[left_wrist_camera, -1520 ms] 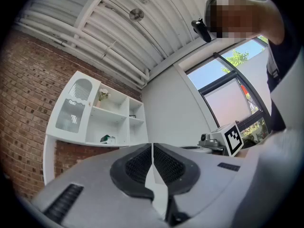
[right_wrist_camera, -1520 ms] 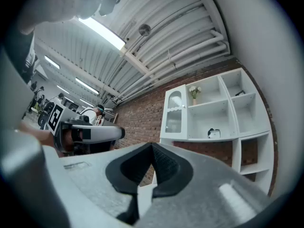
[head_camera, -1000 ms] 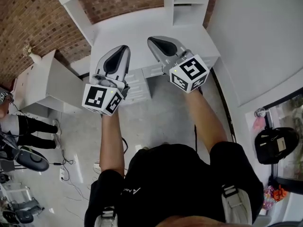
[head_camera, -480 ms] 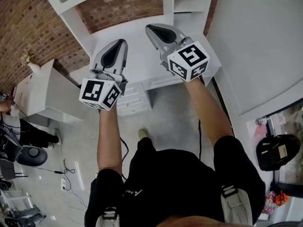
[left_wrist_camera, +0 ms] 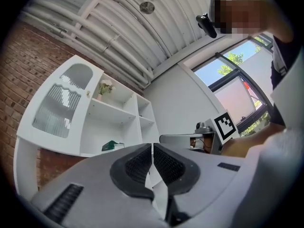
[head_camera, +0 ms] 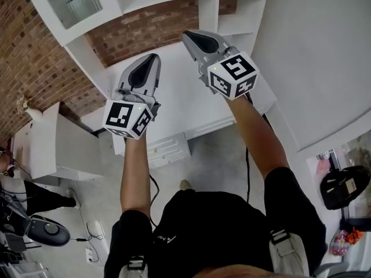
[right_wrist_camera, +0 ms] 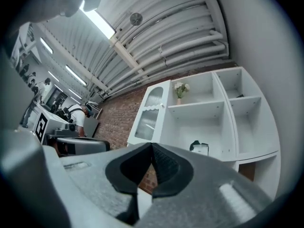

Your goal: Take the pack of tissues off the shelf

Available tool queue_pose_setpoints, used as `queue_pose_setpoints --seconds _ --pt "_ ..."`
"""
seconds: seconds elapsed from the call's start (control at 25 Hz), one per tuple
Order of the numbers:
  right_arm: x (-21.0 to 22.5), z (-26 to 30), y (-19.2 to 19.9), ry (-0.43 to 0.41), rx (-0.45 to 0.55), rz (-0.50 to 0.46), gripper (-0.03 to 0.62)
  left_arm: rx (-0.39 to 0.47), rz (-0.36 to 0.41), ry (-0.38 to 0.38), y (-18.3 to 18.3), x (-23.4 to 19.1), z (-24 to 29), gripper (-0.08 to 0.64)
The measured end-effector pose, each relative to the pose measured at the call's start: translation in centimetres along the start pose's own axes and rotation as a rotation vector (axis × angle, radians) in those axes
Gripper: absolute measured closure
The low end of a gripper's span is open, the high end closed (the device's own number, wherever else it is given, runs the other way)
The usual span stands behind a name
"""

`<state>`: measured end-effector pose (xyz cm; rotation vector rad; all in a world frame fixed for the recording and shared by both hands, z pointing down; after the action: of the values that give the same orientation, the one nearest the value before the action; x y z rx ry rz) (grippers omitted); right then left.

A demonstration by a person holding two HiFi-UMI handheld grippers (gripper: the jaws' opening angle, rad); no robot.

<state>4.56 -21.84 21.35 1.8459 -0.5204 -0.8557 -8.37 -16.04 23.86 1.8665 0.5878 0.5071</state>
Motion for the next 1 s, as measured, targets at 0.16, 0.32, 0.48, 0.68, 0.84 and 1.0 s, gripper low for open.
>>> queue_pose_setpoints --seconds 0.16,0.32,0.48,0.68,0.84,1.0 --pt "2.1 5.4 0.4 0.038 -0.027 -0.022 0.589 0.008 0.002 0.034 0.1 -5.1 2.0 0.551" --pt "4.7 9.4 1.4 0.078 -0.077 -0.022 0.564 0.001 0.006 0.063 0.6 -8.8 3.8 0.551" --pt "7.2 12.6 2.8 0.093 -0.119 0.009 0.529 -0.004 0.004 0.069 1.3 -11.3 5.8 0.551" --pt "10.9 15.8 3.9 0.116 -0.155 0.037 0.404 -0.009 0.011 0.054 2.0 -13.1 8.3 0.551" --pt "14.0 18.4 4.8 0.127 -0.199 0.042 0.285 -0.002 0.020 0.024 2.4 -14.0 10.4 0.551" --pt "16.7 20.4 5.4 0.133 -0.247 0.041 0.241 0.010 0.019 -0.001 2.7 -14.4 12.2 0.551"
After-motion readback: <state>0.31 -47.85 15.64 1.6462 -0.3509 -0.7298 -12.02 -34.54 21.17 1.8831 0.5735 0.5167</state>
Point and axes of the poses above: the fingertips, and each gripper's own axes: z forward along the fingers, x to its right, y out of its underside, the point moved 5 cm from there along -z, backward along the fingers, and after that the axes turned 6 degrees about -z, right-handed, at the moved point
